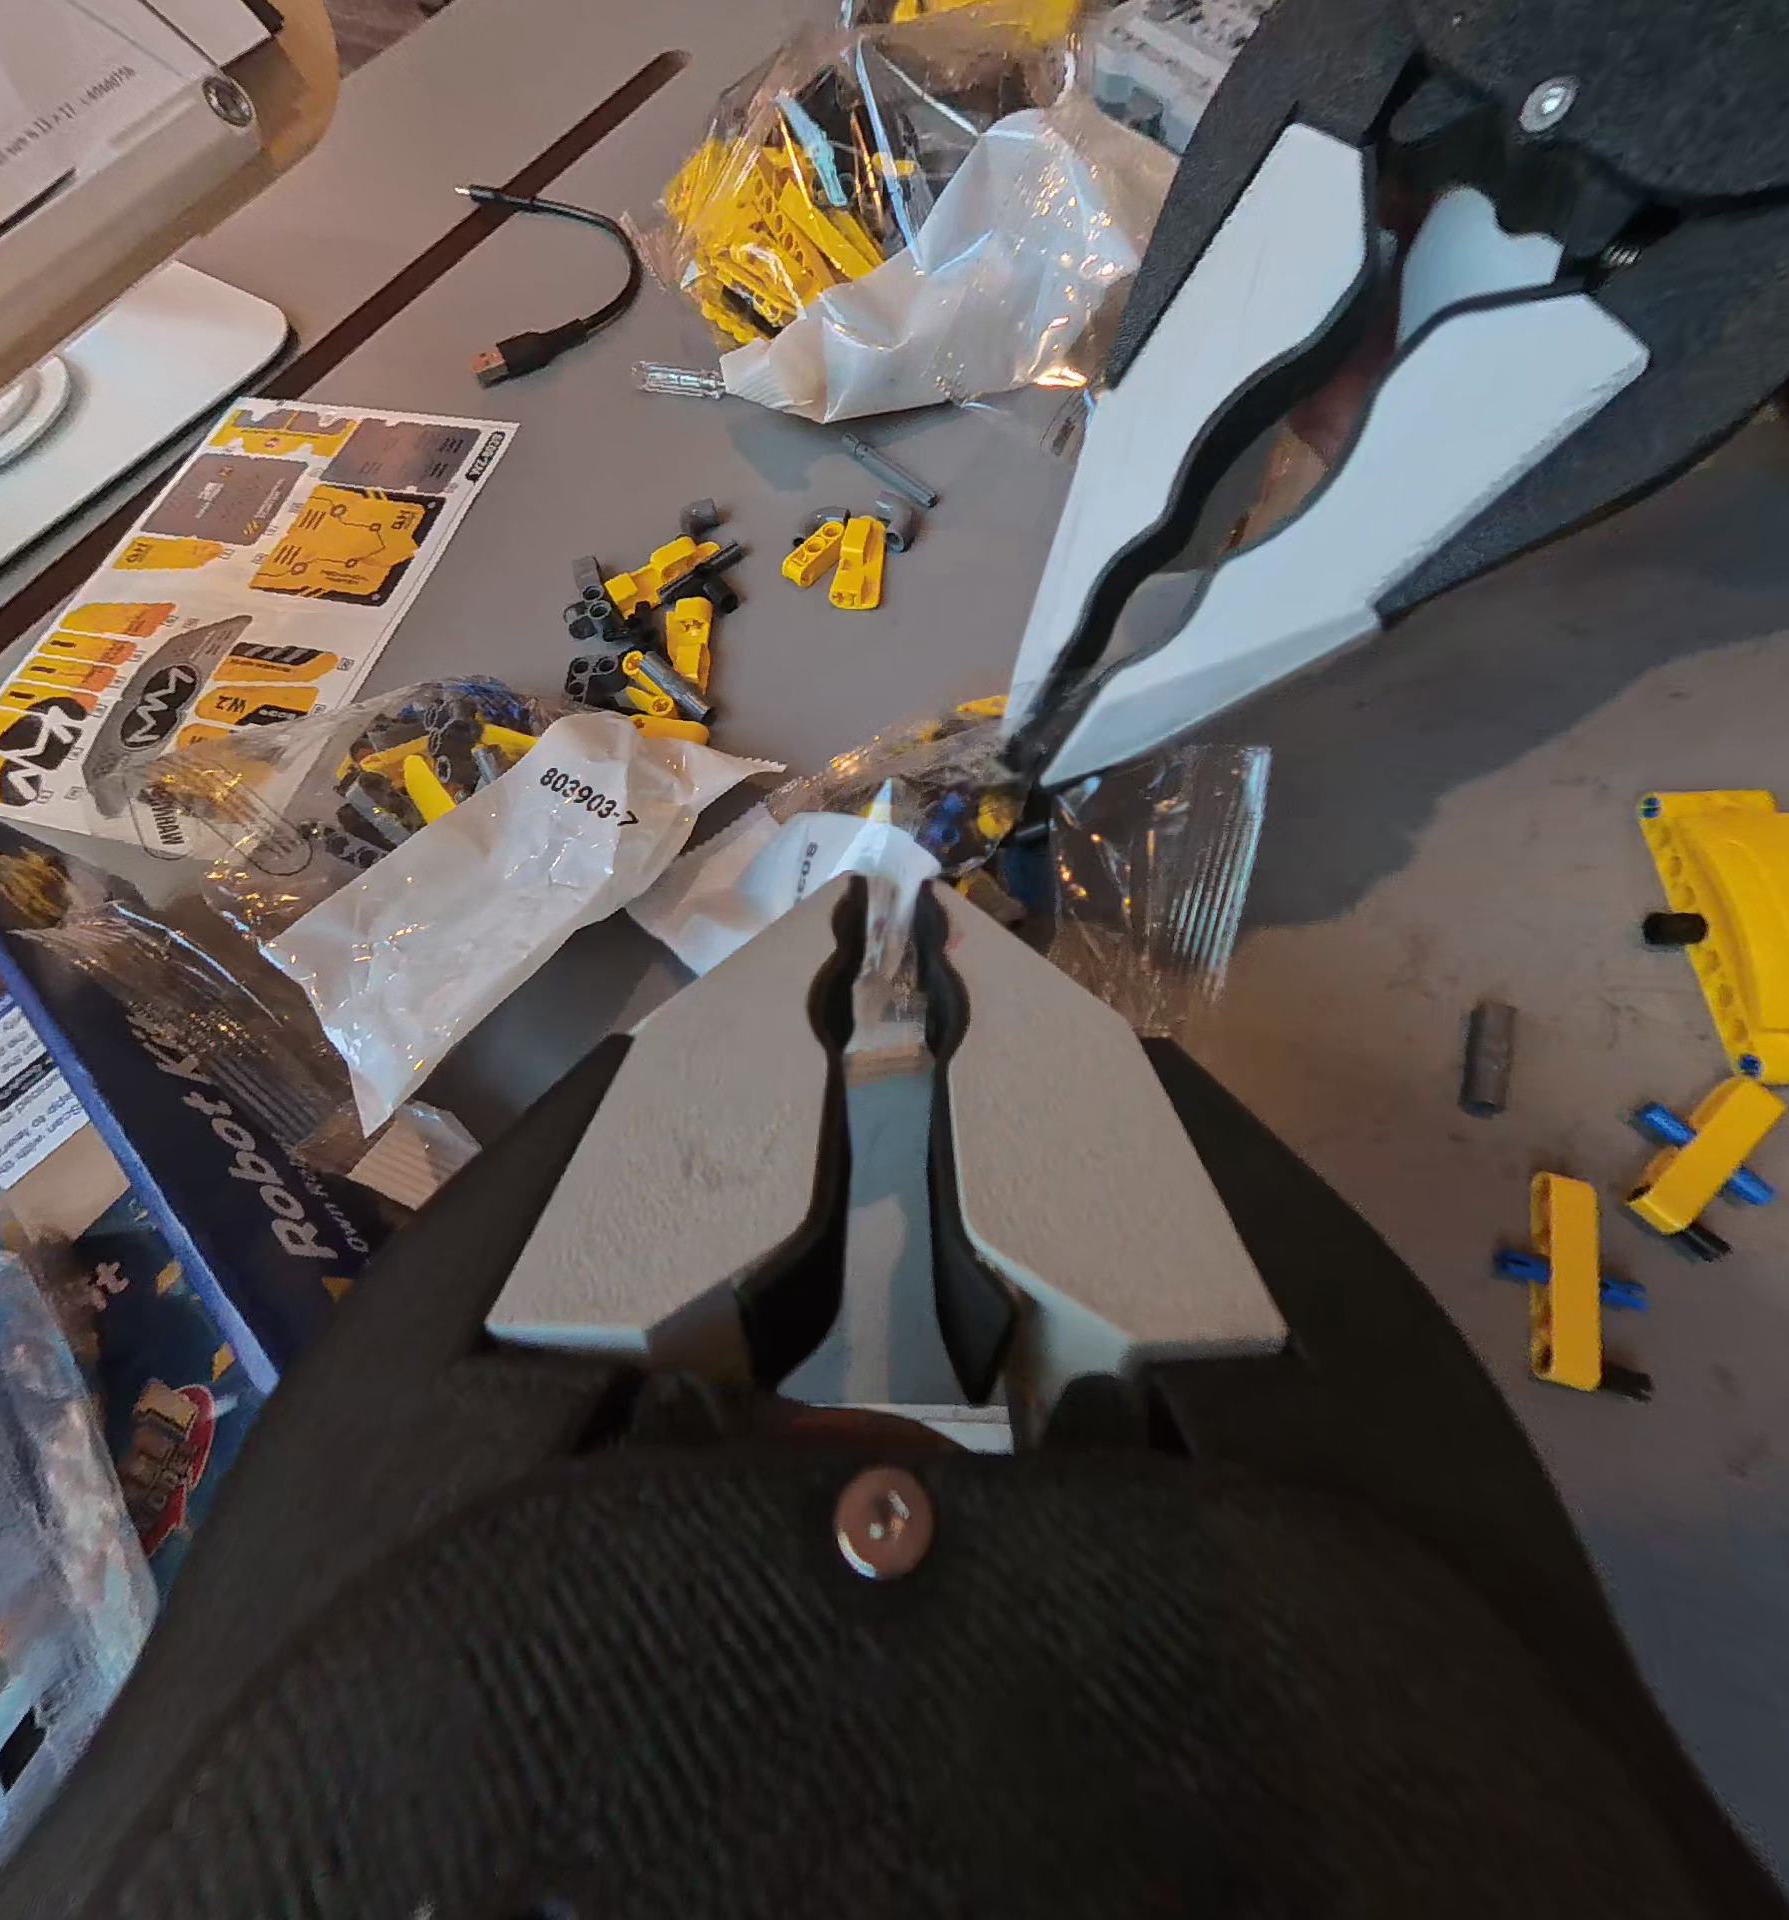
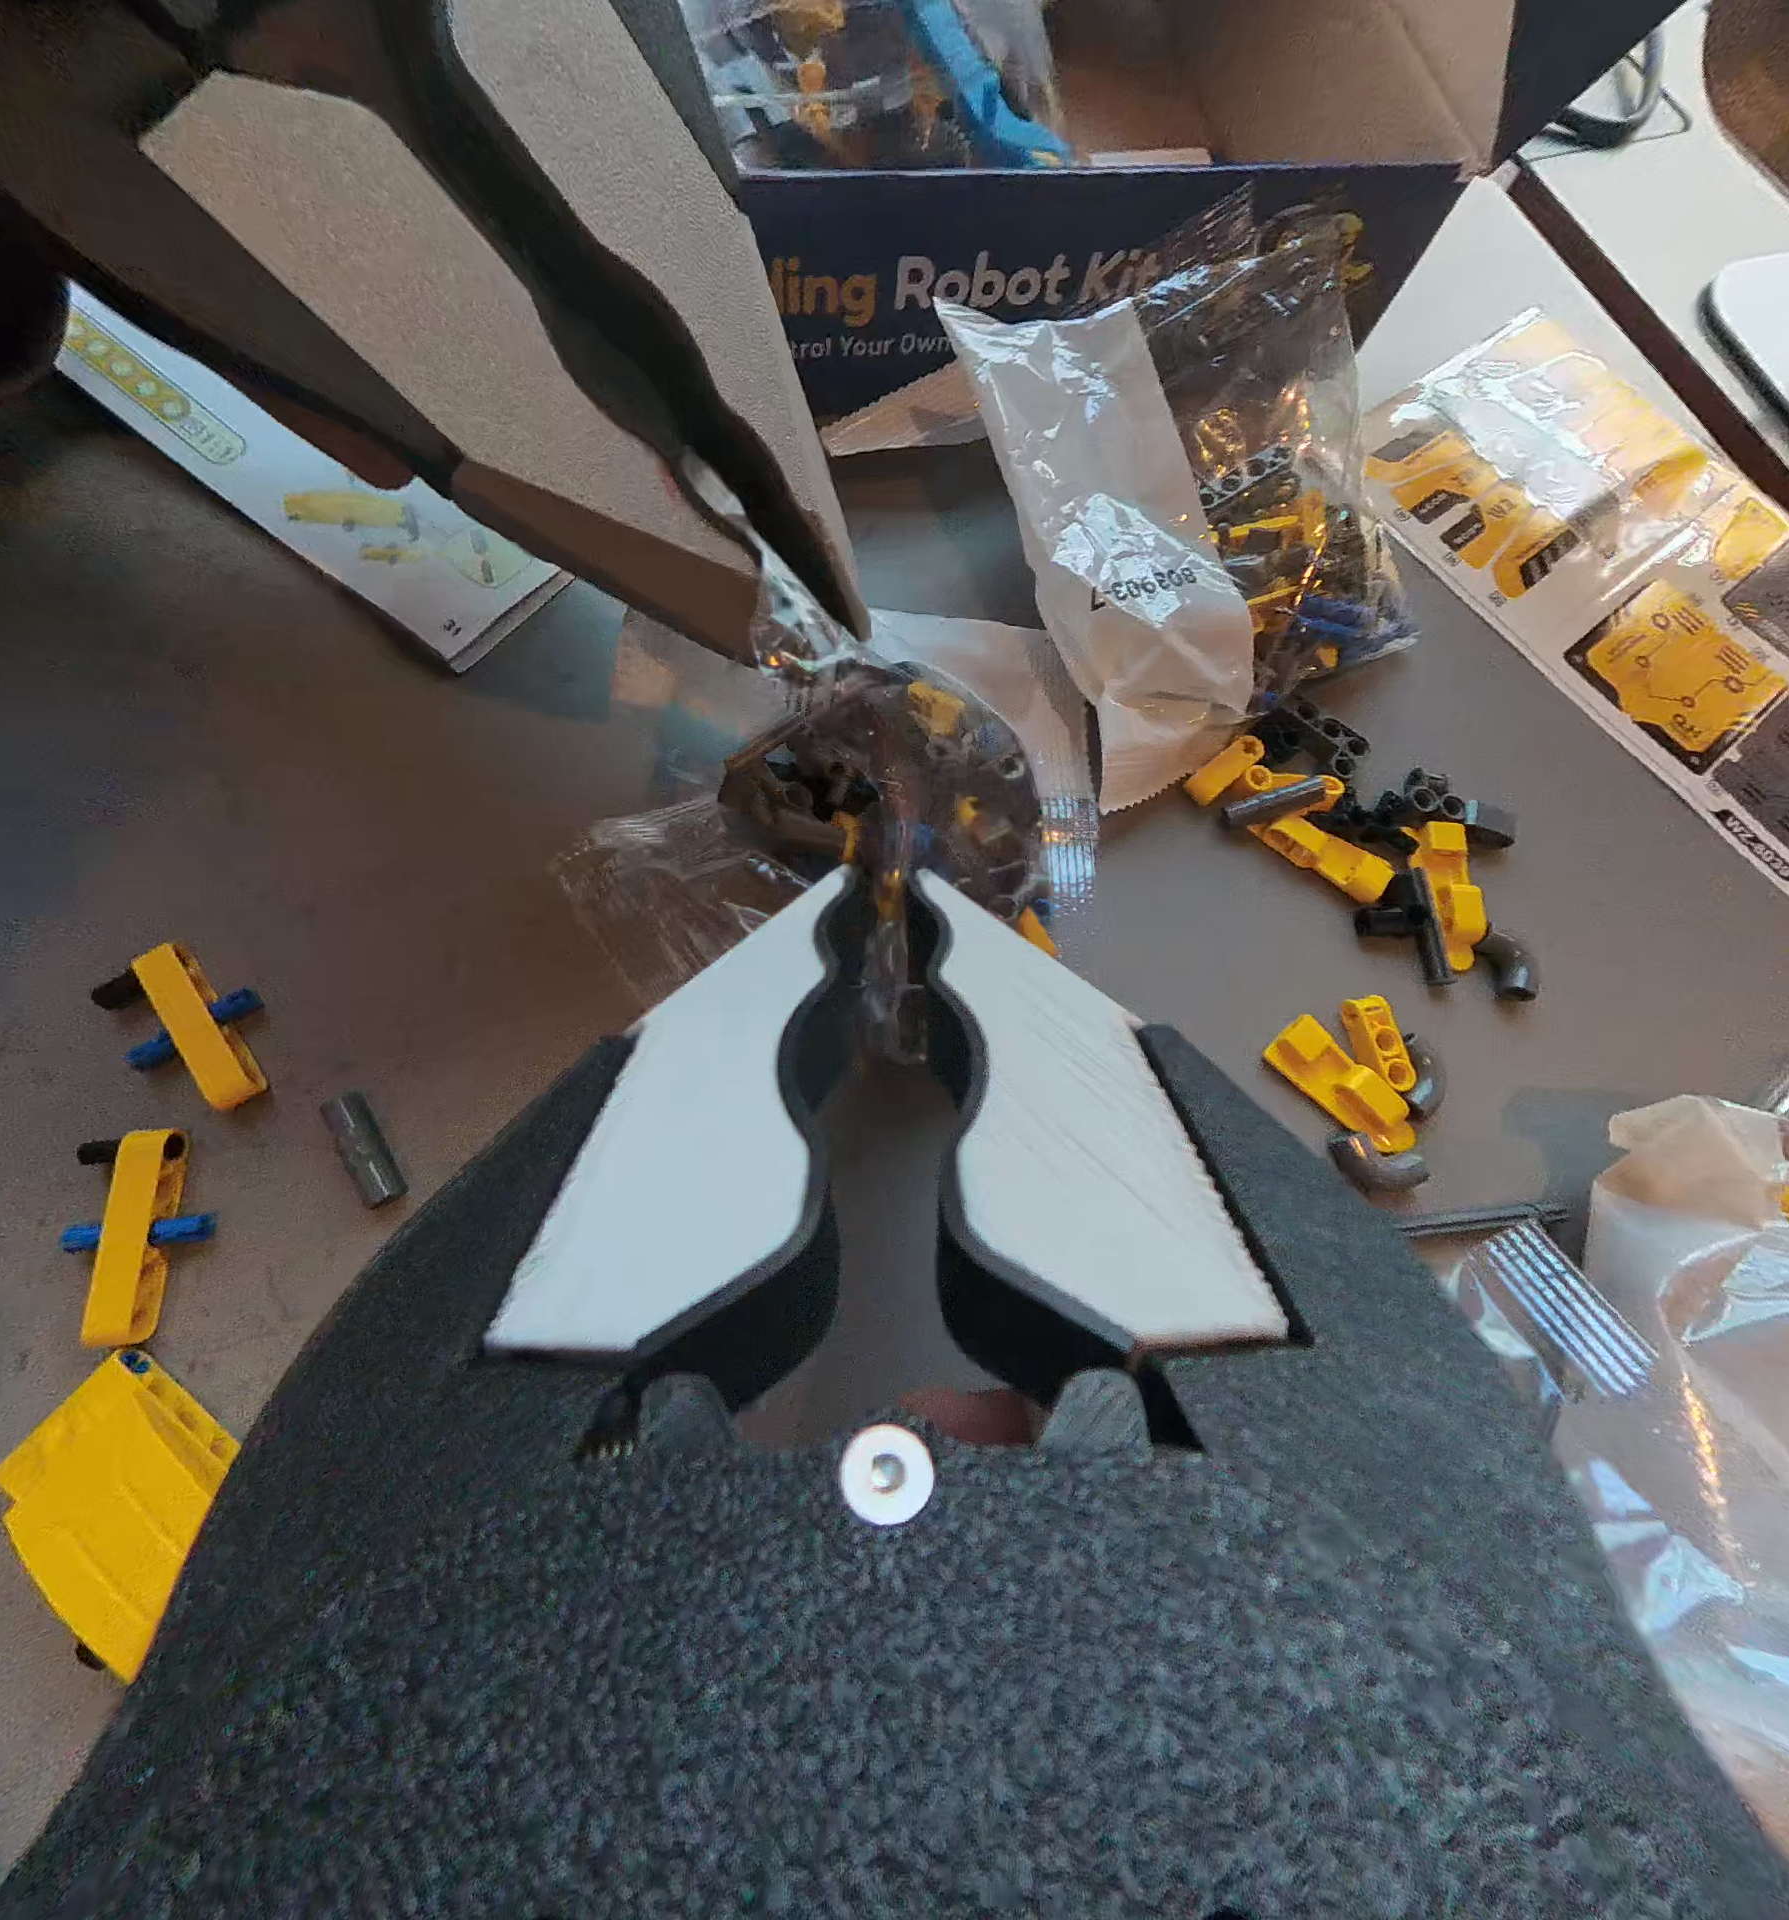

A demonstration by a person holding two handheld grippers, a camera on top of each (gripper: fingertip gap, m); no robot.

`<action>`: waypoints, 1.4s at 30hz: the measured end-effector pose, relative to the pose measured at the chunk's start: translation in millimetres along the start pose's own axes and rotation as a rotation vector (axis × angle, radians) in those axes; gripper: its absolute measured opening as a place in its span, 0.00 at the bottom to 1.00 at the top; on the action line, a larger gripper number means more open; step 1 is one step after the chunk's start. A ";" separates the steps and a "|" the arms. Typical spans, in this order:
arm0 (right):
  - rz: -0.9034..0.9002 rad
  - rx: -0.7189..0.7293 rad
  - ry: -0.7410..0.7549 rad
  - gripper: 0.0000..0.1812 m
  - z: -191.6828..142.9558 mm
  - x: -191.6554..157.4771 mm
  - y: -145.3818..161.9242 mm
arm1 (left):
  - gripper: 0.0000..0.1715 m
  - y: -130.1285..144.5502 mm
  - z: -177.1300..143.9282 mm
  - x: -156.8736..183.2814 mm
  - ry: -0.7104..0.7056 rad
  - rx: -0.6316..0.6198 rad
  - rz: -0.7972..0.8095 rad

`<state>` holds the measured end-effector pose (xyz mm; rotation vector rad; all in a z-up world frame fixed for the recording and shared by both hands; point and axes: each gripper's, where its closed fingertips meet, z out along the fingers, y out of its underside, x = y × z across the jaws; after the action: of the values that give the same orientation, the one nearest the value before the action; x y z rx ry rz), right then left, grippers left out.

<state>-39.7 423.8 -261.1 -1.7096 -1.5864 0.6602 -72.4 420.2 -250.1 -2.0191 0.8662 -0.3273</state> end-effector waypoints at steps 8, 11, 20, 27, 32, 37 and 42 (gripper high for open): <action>0.098 0.046 0.021 0.01 -8.9 11.2 0.2 | 0.11 15.0 4.4 -4.4 -0.054 -0.086 0.083; 0.163 0.092 -0.017 0.01 -15.7 10.3 -6.4 | 0.07 2.0 0.4 -5.0 -0.065 -0.022 0.066; 0.229 0.169 -0.122 0.07 -25.2 1.7 -16.5 | 0.00 -16.0 -7.7 2.0 0.058 0.084 -0.123; 0.066 0.254 -0.126 0.10 -37.4 -18.1 -36.3 | 0.00 -13.5 -6.3 -1.7 0.063 0.074 -0.186; -0.207 0.196 -0.126 0.15 -28.1 -53.7 -28.5 | 0.00 -13.9 -5.5 -1.6 0.078 0.077 -0.229; -0.385 0.096 -0.042 0.21 -10.3 -60.4 -9.1 | 0.00 -14.7 -4.5 -2.1 0.106 0.086 -0.298; -0.522 0.030 0.106 0.21 3.1 -40.8 5.1 | 0.00 -16.3 -4.4 0.2 0.138 0.097 -0.337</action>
<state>-43.7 383.9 -270.9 -1.2065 -1.8306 0.3213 -67.1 423.1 -234.3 -2.0665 0.5768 -0.6909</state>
